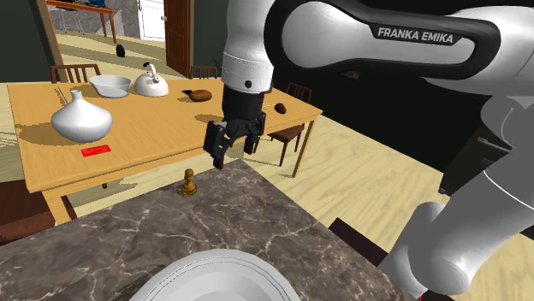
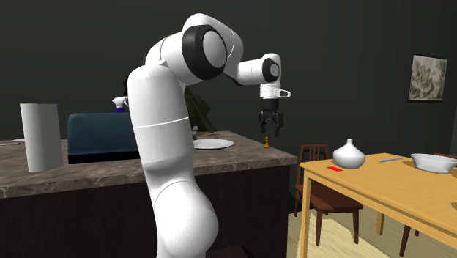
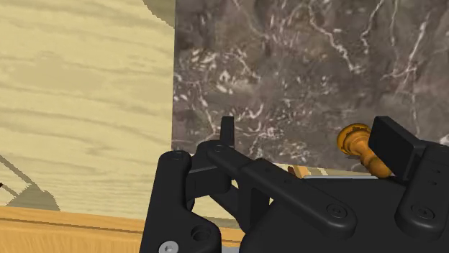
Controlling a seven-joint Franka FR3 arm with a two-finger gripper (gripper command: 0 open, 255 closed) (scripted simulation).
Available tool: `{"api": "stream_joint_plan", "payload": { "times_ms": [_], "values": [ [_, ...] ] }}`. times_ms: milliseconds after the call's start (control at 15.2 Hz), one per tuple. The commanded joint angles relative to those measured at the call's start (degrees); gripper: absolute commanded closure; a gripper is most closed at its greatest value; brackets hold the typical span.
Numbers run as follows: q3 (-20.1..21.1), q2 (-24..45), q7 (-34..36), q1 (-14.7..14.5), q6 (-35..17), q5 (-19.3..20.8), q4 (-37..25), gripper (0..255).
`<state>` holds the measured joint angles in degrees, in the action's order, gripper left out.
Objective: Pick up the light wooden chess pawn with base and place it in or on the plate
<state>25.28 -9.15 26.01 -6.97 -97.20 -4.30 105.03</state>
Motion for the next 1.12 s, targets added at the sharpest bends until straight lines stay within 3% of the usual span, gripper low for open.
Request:
{"api": "stream_joint_plan", "payload": {
  "times_ms": [0,396,1056],
  "values": [
    [1.70,4.45,2.92,-0.55,-0.16,1.86,-4.54,0],
    [5.28,17.47,11.06,-4.47,1.53,8.94,-19.07,0],
    [4.94,16.94,10.97,-4.23,-4.49,8.68,-12.61,0]
  ]
}}
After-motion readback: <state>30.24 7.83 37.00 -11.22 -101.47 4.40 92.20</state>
